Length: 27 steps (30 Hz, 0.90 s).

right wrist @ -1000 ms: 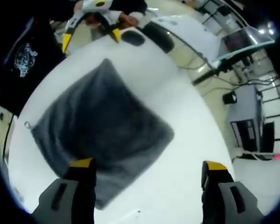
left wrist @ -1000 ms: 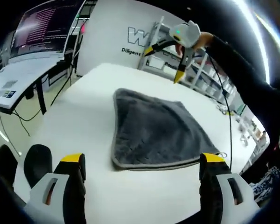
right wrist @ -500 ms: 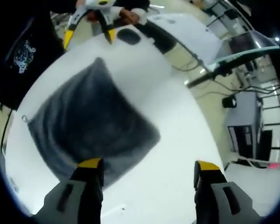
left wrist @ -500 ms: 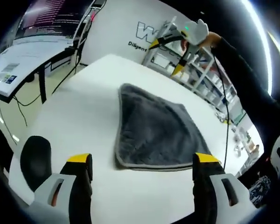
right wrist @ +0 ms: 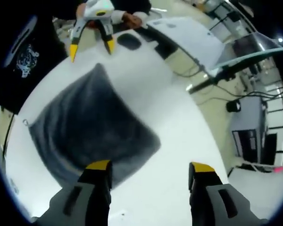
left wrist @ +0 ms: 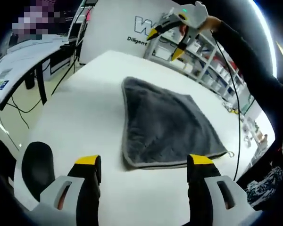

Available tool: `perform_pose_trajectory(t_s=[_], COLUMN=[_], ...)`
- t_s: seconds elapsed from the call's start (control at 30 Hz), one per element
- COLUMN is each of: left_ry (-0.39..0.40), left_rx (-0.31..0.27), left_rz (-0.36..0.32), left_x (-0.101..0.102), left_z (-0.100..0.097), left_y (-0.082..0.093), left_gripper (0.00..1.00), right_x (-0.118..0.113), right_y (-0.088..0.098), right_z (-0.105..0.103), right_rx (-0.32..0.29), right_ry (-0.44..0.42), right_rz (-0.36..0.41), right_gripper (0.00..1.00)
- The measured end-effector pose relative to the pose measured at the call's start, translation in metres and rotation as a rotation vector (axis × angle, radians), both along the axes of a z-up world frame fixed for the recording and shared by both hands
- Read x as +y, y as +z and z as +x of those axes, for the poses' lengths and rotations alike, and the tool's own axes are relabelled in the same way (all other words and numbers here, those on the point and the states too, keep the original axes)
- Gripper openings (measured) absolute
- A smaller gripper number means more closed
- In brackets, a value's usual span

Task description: Open the folded towel by lifting each exposed corner and separating the folded layers until the towel lies flat within the target outline without major curled edges

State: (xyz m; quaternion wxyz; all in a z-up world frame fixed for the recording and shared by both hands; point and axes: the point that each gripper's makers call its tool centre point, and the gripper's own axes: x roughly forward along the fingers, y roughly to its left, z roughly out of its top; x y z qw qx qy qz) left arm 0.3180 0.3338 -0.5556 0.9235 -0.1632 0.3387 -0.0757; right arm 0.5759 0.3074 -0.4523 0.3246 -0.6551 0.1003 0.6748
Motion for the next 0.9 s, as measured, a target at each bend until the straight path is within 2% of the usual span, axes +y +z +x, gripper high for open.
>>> perform_pose_trajectory(t_s=[0.13,0.27,0.33,0.4,0.5,0.73,0.9], left_ry=[-0.017,-0.025,-0.039,-0.032,-0.024,-0.017,-0.011], left_rx=[0.001,-0.013,0.001,0.001,-0.005,0.009,0.0], left_rz=[0.072,0.059,0.068,0.077,0.059,0.051,0.033], left_x=[0.003,-0.005,-0.006,-0.004,-0.004,0.0,-0.001], left_z=[0.004,0.006,0.005,0.006,0.006,0.002,0.004], left_y=[-0.002,-0.001,-0.004,-0.006,-0.005,-0.013,-0.015], left_gripper=[0.6,0.58,0.51,0.51,0.46,0.41,0.38], right_x=[0.005,0.002,0.005,0.007,0.012,0.023,0.033], right_y=[-0.013,-0.023,-0.027,-0.033,-0.033,-0.032,-0.04], right_z=[0.005,0.005,0.004,0.002,0.005,0.002,0.004], right_rx=[0.018,0.014,0.03,0.033,0.032,0.023,0.024], right_ry=[-0.009,-0.017,-0.028,-0.034,-0.041,-0.025,-0.014], right_rz=[0.017,-0.005,0.007,0.021,0.028,0.047,0.045], right_gripper=[0.61,0.6,0.61,0.62,0.6,0.52,0.51])
